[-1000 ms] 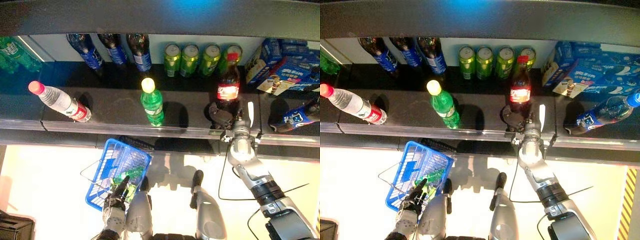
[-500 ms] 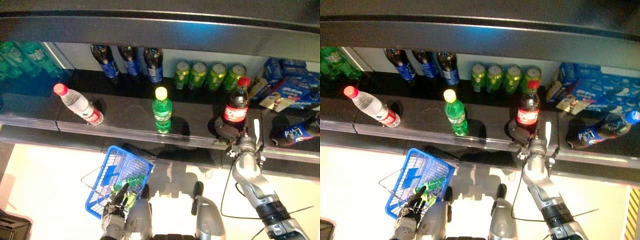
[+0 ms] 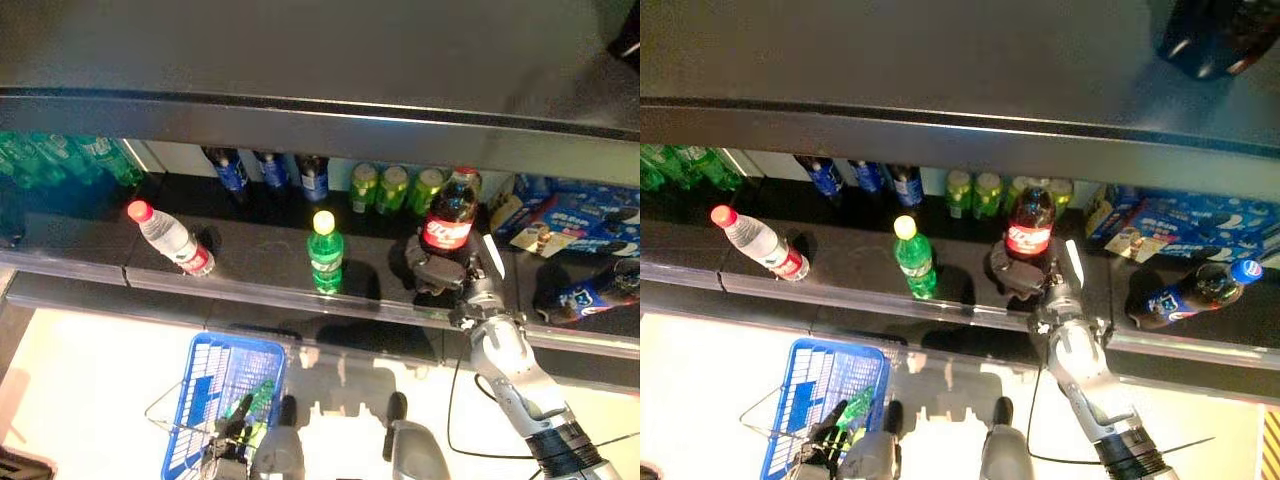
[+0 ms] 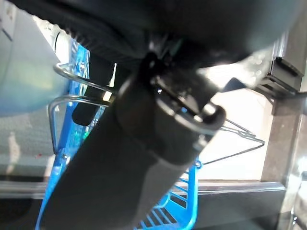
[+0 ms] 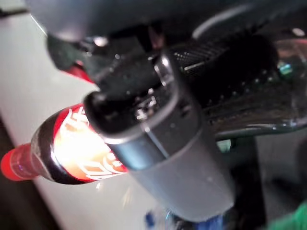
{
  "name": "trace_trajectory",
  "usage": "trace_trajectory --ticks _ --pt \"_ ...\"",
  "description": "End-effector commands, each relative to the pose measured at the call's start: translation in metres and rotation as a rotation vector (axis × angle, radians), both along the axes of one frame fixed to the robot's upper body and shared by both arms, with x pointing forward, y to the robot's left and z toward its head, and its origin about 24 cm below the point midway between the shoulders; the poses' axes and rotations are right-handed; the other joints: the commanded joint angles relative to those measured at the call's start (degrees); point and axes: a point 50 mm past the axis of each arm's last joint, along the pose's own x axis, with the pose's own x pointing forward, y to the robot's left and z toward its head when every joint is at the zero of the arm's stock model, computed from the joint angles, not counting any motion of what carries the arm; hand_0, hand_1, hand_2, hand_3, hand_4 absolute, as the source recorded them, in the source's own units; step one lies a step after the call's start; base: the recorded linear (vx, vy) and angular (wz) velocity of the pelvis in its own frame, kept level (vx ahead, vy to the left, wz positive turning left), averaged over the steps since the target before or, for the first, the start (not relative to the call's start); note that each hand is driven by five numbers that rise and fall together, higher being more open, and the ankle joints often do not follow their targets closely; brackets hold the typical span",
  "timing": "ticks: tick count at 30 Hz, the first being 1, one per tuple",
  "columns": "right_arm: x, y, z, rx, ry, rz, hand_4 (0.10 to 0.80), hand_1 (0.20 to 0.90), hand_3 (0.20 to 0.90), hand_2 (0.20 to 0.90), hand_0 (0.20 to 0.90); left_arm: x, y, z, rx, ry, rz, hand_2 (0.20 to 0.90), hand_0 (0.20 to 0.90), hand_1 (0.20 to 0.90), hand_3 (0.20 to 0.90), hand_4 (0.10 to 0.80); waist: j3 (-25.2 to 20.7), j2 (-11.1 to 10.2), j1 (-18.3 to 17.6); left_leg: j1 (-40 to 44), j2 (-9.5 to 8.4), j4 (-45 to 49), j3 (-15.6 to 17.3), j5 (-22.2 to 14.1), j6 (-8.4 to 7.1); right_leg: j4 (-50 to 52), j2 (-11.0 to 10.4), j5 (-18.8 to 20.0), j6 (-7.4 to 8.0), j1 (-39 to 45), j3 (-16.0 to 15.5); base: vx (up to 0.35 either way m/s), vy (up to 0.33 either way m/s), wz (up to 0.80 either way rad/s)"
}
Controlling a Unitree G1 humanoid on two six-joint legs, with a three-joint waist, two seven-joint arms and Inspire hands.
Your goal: Pick up the drink and place into the basket.
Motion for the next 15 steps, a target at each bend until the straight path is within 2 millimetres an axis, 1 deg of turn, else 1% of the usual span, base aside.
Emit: trace_trajectory --ticks 1,2,3,5,9,12,15 --pt "-0.019 0.027 0.079 0.193 -0.453 0.305 0.1 0.3 0.2 0.3 0.3 -0.001 0.066 0.023 0.296 -0.093 0.037 0.3 0.3 0.3 0.2 0.1 -9.54 -1.1 -1.42 -0.77 1.65 -0.05 1.75 2.08 0.86 -0.76 1.94 -5.0 -2.65 4.4 1.17 -0.136 -0.049 0.01" --pt "-0.021 0.033 0.079 0.231 -0.458 0.382 0.1 0.3 0.2 0.3 0.3 0.006 0.066 0.026 0.304 -0.122 0.031 0.3 0.3 0.3 0.2 0.1 -9.35 -0.96 -1.42 -1.18 1.8 0.99 1.26 1.82 0.73 0.3 2.07 -5.49 -2.84 3.93 1.11 -0.129 -0.047 0.01" --pt "-0.021 0.033 0.079 0.232 -0.458 0.383 0.1 0.3 0.2 0.3 0.3 0.006 0.067 0.026 0.304 -0.122 0.031 0.3 0.3 0.3 0.2 0.1 -9.35 -0.97 -1.44 -1.25 1.8 1.08 1.22 1.78 0.73 0.38 2.06 -5.53 -2.85 3.89 1.08 -0.143 -0.069 0.02" --pt "-0.022 0.04 0.079 0.264 -0.452 0.464 0.1 0.3 0.2 0.3 0.3 0.012 0.07 0.029 0.315 -0.144 0.027 0.3 0.3 0.3 0.2 0.1 -9.16 -0.77 -1.35 -1.65 2.0 2.08 0.55 1.6 0.64 1.91 2.37 -6.21 -3.22 3.18 0.91 -0.109 -0.072 0.03" --pt "-0.026 0.048 0.074 0.277 -0.407 0.575 0.1 0.3 0.2 0.3 0.3 0.012 0.075 0.031 0.325 -0.168 0.038 0.3 0.3 0.3 0.2 0.1 -8.84 -0.31 -1.34 -1.74 2.49 2.49 -0.27 2.0 0.42 3.82 3.15 -7.09 -3.85 2.38 0.74 -0.09 -0.086 0.04" --pt "-0.028 0.053 0.069 0.304 -0.359 0.689 0.1 0.3 0.2 0.3 0.3 0.011 0.079 0.032 0.326 -0.197 0.064 0.3 0.3 0.3 0.2 0.1 -8.16 0.33 -1.38 -2.59 3.16 2.23 -0.84 3.67 0.0 5.58 4.04 -7.9 -4.47 0.95 0.45 -0.104 -0.084 0.02" --pt "-0.033 0.066 0.062 0.336 -0.301 0.851 0.1 0.3 0.2 0.3 0.3 0.013 0.083 0.035 0.335 -0.233 0.1 0.3 0.3 0.3 0.2 0.1 -7.55 0.58 -0.93 -3.69 4.11 1.51 -1.53 6.06 -0.66 6.42 4.97 -8.53 -4.91 0.19 0.02 -0.073 -0.108 0.02"
